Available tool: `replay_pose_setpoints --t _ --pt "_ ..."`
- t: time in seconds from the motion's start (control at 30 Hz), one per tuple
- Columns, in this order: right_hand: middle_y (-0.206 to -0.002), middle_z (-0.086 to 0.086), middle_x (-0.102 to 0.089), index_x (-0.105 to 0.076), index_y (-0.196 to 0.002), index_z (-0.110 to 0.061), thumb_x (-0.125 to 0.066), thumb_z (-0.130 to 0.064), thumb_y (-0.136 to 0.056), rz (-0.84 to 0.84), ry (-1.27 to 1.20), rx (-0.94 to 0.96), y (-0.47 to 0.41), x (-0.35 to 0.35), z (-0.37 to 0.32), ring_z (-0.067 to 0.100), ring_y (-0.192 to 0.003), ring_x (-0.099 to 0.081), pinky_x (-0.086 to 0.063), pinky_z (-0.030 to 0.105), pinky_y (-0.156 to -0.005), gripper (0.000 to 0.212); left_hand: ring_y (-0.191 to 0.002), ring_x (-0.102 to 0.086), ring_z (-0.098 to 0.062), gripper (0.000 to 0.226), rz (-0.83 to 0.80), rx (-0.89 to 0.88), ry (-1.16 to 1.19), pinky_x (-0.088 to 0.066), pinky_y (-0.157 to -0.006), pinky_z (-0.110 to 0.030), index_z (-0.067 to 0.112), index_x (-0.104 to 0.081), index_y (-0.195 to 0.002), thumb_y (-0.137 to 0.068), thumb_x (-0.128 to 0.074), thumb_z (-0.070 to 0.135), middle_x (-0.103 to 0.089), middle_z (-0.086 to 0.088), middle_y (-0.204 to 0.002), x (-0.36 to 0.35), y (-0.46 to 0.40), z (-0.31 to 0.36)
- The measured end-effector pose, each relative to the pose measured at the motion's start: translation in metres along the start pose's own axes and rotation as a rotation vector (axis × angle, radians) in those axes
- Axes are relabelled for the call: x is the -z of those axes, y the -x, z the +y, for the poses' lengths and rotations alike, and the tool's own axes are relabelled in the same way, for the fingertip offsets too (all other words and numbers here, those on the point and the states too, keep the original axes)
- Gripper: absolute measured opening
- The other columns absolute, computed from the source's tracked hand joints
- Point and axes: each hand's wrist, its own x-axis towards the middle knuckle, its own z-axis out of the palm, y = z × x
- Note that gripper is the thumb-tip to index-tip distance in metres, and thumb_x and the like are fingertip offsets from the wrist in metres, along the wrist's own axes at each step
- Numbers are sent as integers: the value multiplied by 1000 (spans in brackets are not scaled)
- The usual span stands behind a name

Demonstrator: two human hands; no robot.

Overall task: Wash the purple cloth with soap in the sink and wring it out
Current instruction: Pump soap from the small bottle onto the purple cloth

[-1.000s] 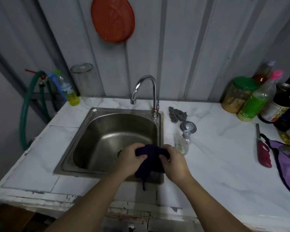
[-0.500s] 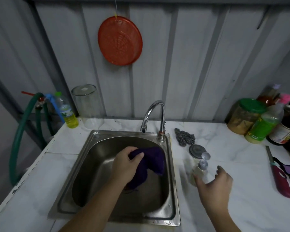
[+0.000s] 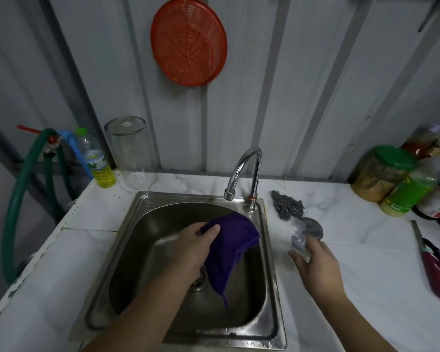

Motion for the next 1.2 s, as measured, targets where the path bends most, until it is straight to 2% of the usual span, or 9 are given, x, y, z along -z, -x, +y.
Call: replay_pose_setpoints --t 0.07,0.17,0.27,0.33,0.4,0.47,0.77,0.97,1.2 --pt "-105 18 -73 -69 -124 -8 -87 -8 -75 -16 175 172 -8 8 -18 43 -91 -68 -54 45 -74 52 -98 -75 -27 5 -7 16 33 -61 -91 -55 36 -72 -90 -87 -76 37 -79 -3 -104 0 -1 0" --pt "-104 10 -75 -65 -128 -10 -88 -9 -70 34 384 310 -23 21 -47 40 -92 -66 -51 50 -77 63 -98 -76 -29 7 -24 50 101 -62 -91 -55 30 -71 -95 -90 -76 29 -78 -9 -108 -1 2 1" --pt "-91 7 -75 -69 -109 -10 -84 -2 -71 125 469 509 -35 27 -74 38 -83 -63 -46 46 -72 41 -97 -76 -30 10 -52 98 144 -63 -89 -54 24 -71 -102 -92 -75 26 -78 -10 -106 -2 5 3" --pt "-91 4 -75 -70 -104 -14 -70 -6 -81 186 523 657 -42 31 -87 36 -86 -63 -41 45 -75 24 -93 -77 -30 14 -63 123 173 -64 -86 -52 19 -71 -106 -94 -74 24 -79 -12 -104 -3 7 5" --pt "-95 1 -75 -71 -104 -18 -49 -14 -86 206 541 751 -47 35 -99 34 -92 -64 -39 48 -85 28 -90 -77 -29 12 -64 137 175 -64 -85 -53 19 -70 -104 -94 -74 24 -78 -12 -103 -4 10 7" --pt "-98 2 -74 -71 -104 -18 -42 -12 -86 198 553 821 -51 36 -109 33 -96 -65 -35 51 -96 35 -89 -78 -30 10 -64 149 188 -63 -86 -55 19 -69 -101 -94 -74 24 -78 -13 -102 -4 11 7" --pt "-97 0 -74 -74 -101 -18 -47 -16 -94 209 539 927 -49 35 -138 31 -94 -66 -35 46 -98 27 -78 -80 -25 13 -61 172 244 -67 -73 -46 16 -73 -100 -91 -78 23 -83 -6 -83 1 8 3" --pt "-94 -1 -74 -74 -100 -16 -50 -12 -95 210 567 961 -48 37 -144 30 -95 -66 -37 45 -96 25 -91 -79 -35 18 -66 180 229 -60 -90 -62 13 -74 -104 -91 -77 25 -82 -14 -95 6 11 4" --pt "-90 -3 -73 -75 -98 -17 -57 -10 -95 214 563 957 -47 42 -144 28 -93 -65 -35 42 -93 19 -93 -78 -36 16 -63 173 236 -59 -90 -63 12 -74 -102 -92 -77 23 -82 -15 -97 5 14 7"
